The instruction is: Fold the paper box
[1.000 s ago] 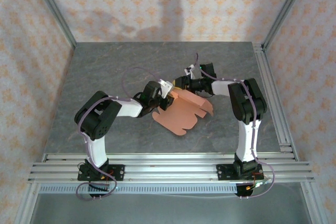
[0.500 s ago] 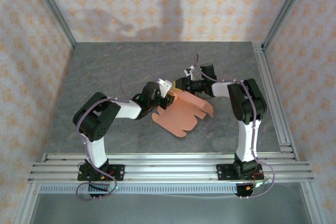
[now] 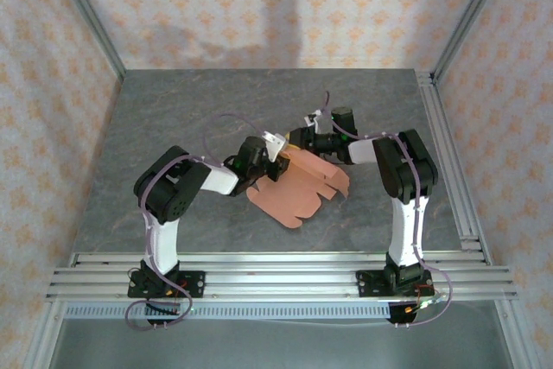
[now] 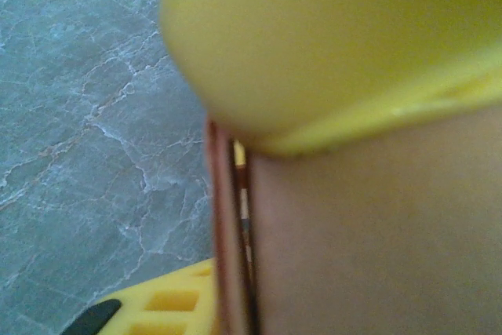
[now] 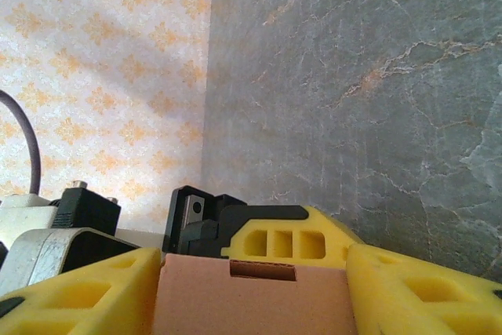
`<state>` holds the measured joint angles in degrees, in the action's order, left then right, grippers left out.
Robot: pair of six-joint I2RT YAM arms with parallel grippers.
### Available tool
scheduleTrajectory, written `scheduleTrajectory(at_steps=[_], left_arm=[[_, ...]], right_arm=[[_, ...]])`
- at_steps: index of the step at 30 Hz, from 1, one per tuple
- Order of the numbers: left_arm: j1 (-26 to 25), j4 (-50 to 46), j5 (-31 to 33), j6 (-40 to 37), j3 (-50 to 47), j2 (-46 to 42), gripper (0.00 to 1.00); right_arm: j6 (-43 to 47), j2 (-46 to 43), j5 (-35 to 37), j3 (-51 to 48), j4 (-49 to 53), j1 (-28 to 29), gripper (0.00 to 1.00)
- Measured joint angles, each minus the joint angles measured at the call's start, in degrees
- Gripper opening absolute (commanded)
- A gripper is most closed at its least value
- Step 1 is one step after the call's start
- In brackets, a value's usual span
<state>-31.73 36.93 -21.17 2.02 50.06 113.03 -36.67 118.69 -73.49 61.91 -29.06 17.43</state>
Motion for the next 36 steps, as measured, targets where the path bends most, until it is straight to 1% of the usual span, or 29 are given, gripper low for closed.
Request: scheduleTrajectory(at_steps=[1, 3, 4, 11, 14, 16, 18, 24, 25, 29, 30, 32, 33, 36], left_arm=[[0.0, 0.0, 0.0, 0.1, 0.2, 0.1, 0.15], [0.1, 0.0, 0.0, 0.4, 0.4, 0.3, 0.02], [0.2, -0.1, -0.2, 0.6, 0.5, 0.3, 0.00], [0.3, -0.3, -0.7, 0.8, 0.7, 0.4, 0.00], [0.4, -0.3, -0.9, 1.2, 0.7, 0.4, 0.13], [0.5, -0.4, -1.2, 2.3, 0.7, 0.4, 0.19], [0.8, -0.3, -1.6, 3.6, 0.7, 0.4, 0.22], [1.4, 0.2, -2.7, 5.7, 0.7, 0.4, 0.24], [1.4, 0.3, -2.8, 5.7, 0.7, 0.4, 0.24], [1.4, 0.5, -3.4, 6.1, 0.7, 0.4, 0.15], [1.4, 0.5, -3.6, 6.1, 0.7, 0.4, 0.12], [1.4, 0.6, -4.0, 5.7, 0.7, 0.4, 0.02], [1.4, 0.6, -4.1, 5.5, 0.7, 0.4, 0.00], [1.4, 0.6, -4.3, 5.5, 0.7, 0.4, 0.00]], right_arm=[[-0.2, 0.0, 0.0, 0.0, -0.1, 0.0, 0.61], [-0.4, 0.0, 0.3, 0.0, -0.1, 0.0, 0.61], [-0.4, 0.0, 0.4, 0.0, -0.2, 0.0, 0.61], [0.7, 0.0, 0.6, 0.0, 0.6, -0.1, 0.61], [2.3, -0.3, 0.6, 0.4, 2.3, -0.1, 0.61], [3.4, -0.4, 0.5, 0.7, 3.6, -0.1, 0.61], [4.3, -0.5, 0.4, 0.7, 4.4, -0.1, 0.61], [7.0, -0.7, 0.4, 1.7, 7.5, 0.0, 0.61], [7.3, -0.7, 0.4, 1.8, 7.9, 0.0, 0.61], [8.0, -0.8, 0.4, 2.1, 8.8, 0.0, 0.61], [8.0, -0.8, 0.4, 2.1, 9.0, 0.0, 0.61], [8.0, -0.8, 0.6, 2.3, 9.5, 0.0, 0.61], [8.0, -0.8, 0.7, 2.4, 9.7, 0.0, 0.61], [8.0, -0.9, 0.7, 2.5, 10.2, 0.0, 0.61]])
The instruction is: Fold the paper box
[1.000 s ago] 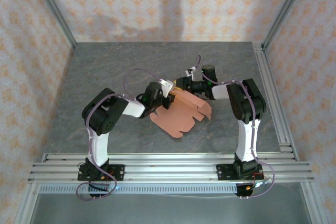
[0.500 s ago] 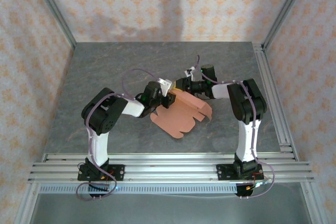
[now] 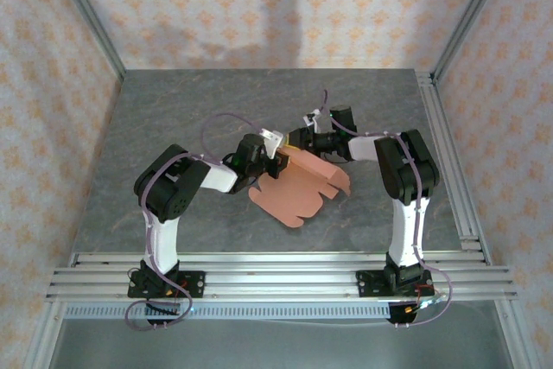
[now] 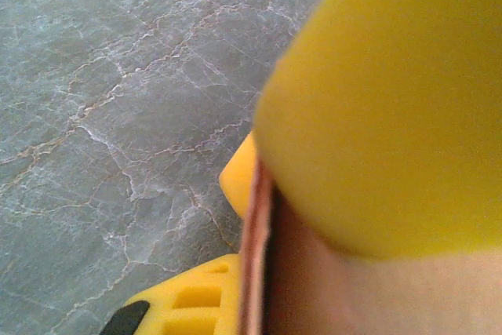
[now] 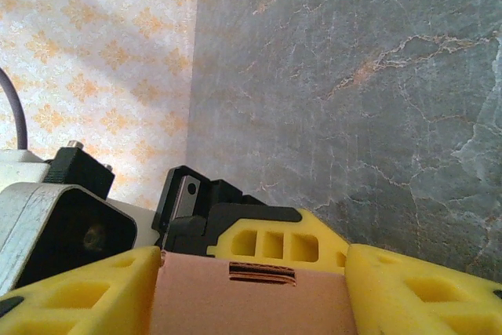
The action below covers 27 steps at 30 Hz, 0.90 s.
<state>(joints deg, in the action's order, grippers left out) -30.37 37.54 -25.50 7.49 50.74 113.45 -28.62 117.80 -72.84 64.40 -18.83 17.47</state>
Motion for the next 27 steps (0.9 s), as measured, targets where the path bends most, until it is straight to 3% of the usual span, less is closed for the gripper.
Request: scheduleTrajectory(at_steps=[5, 13, 27], left_arm=[[0.0, 0.0, -0.3, 0.0, 0.0, 0.0, 0.00], [1.1, 0.0, -2.6, 0.9, -0.6, -0.2, 0.00], [4.3, -0.3, -7.8, 1.5, -1.8, -5.6, 0.00]], right_arm=[[0.2, -0.4, 0.6, 0.0, 0.9, 0.0, 0.62], [2.4, -3.5, 6.8, -0.3, 6.5, 0.5, 0.80], [-0.1, -12.5, 14.4, -4.1, 6.5, -3.4, 0.78]])
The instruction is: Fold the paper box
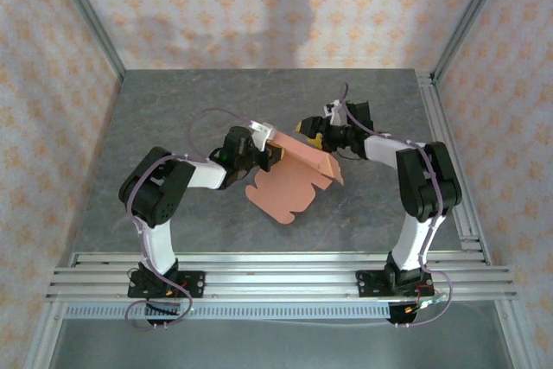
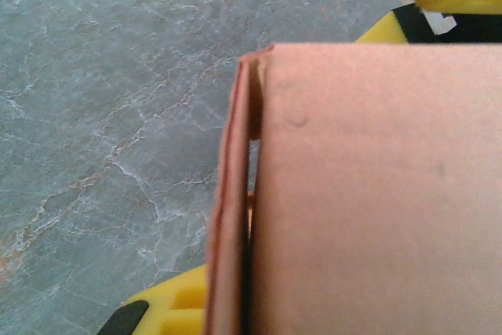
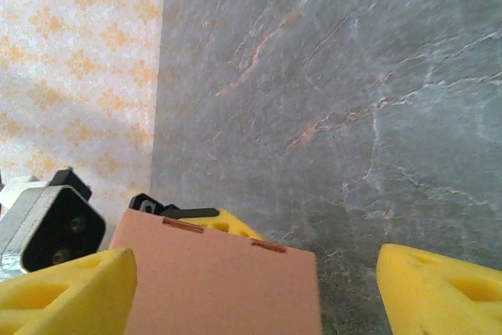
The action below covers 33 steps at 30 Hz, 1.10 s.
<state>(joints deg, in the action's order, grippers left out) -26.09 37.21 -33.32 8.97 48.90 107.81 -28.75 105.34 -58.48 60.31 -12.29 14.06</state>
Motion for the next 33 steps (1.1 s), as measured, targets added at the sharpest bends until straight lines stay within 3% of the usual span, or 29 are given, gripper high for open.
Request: scheduleTrajectory(at_steps=[11, 23, 33], left_arm=[[0.0, -1.3, -5.6, -3.8, -0.3, -0.7, 0.00], [-1.7, -2.0, 4.0, -10.7, -5.6, -0.8, 0.00], [-2.8, -1.3, 7.0, -12.5, -5.6, -0.7, 0.00]], right_arm=[[-1.2, -2.4, 0.4, -1.5, 0.0, 0.0, 0.78], [4.4, -2.4, -1.4, -1.7, 4.6, 2.8, 0.81], [7.5, 0.9, -3.0, -0.2, 7.7, 6.9, 0.78]])
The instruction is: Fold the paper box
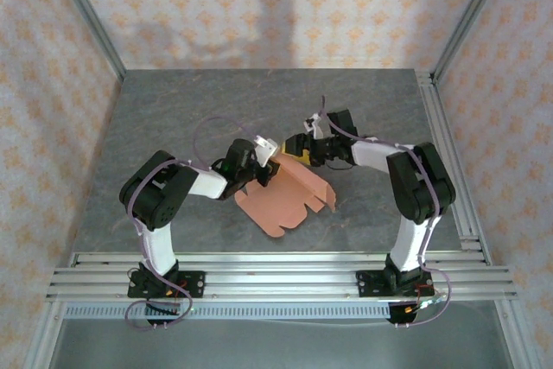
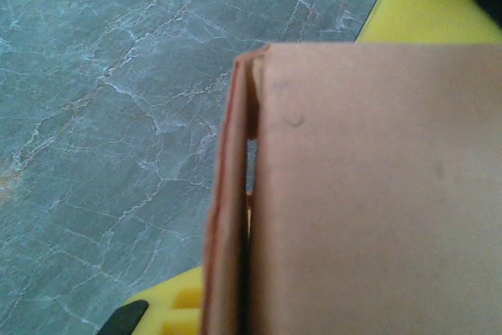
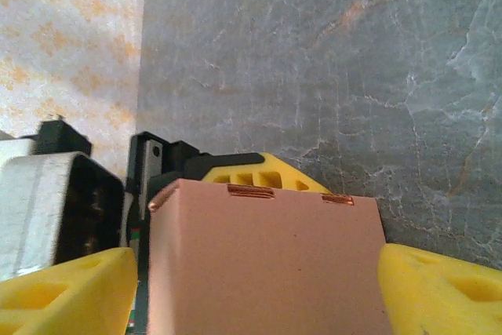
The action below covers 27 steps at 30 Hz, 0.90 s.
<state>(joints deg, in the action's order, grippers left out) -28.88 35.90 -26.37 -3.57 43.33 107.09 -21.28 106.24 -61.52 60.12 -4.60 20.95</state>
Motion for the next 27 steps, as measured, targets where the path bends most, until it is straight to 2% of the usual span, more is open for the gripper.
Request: scheduleTrajectory(at_steps=[2, 10, 27], left_arm=[[0.0, 0.0, 0.1, 0.0, 0.0, 0.0, 0.00], [0.0, 0.2, 0.5, 0.5, -0.2, 0.0, 0.15], [0.0, 1.3, 3.1, 2.2, -3.4, -3.5, 0.21]], right_arm=[[0.4, 1.0, 0.0, 0.4, 0.7, 0.3, 0.75], [2.5, 2.5, -1.5, 2.4, 2.7, 0.2, 0.71], [3.4, 2.7, -2.6, 2.4, 3.4, -0.1, 0.69]])
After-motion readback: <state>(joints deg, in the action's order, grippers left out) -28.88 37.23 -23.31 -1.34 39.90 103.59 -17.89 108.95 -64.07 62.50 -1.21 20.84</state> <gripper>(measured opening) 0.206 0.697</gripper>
